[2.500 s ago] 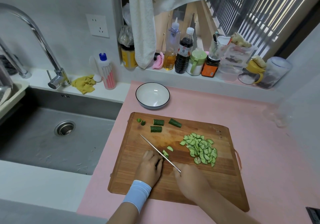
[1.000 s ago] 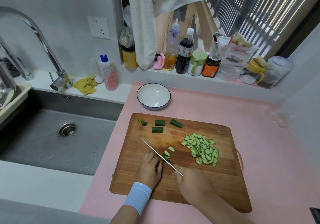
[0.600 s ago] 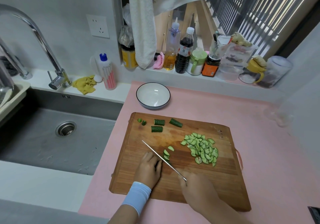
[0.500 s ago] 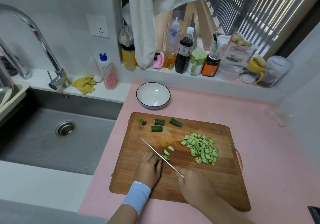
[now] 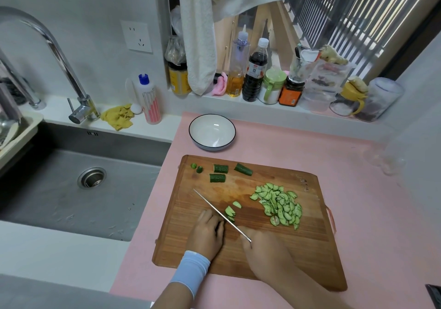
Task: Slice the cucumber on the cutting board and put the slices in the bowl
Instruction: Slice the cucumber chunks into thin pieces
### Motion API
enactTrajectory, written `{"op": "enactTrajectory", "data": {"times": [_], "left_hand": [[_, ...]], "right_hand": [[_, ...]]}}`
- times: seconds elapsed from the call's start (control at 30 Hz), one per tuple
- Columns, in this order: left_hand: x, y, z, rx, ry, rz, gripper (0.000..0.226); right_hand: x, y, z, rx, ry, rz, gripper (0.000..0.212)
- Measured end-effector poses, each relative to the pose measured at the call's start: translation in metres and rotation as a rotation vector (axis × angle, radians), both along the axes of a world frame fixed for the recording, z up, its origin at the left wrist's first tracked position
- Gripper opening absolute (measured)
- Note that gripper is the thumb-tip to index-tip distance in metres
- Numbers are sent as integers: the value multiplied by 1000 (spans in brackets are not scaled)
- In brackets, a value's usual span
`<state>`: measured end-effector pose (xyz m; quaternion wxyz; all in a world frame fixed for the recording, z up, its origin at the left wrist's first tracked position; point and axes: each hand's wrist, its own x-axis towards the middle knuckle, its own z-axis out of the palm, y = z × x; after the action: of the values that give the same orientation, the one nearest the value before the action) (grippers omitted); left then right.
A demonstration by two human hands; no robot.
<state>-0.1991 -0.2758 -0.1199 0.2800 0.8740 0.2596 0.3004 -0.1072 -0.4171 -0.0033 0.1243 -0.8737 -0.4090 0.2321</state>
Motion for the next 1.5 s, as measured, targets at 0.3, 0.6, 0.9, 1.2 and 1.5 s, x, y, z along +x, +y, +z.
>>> {"op": "enactTrajectory", "data": {"times": [0.3,0.6,0.9,1.2,1.5], "left_hand": [[-1,0,2,-5,-9,-10,18],[-1,1,5,21,-44,5,16],[-1,-1,2,10,10,26,3],[-2,-1,5,7,-31,38,9],[-1,3,1,-6,-36,38,15]], "right_hand": [[-3,-17,8,33,22,-12,30],[0,8,-3,-34,47,-38,26],[0,6,-6,-20,26,-26,32],[1,-17,2,35,46,3,27],[6,-8,-6,-16,71,-36,24]]}}
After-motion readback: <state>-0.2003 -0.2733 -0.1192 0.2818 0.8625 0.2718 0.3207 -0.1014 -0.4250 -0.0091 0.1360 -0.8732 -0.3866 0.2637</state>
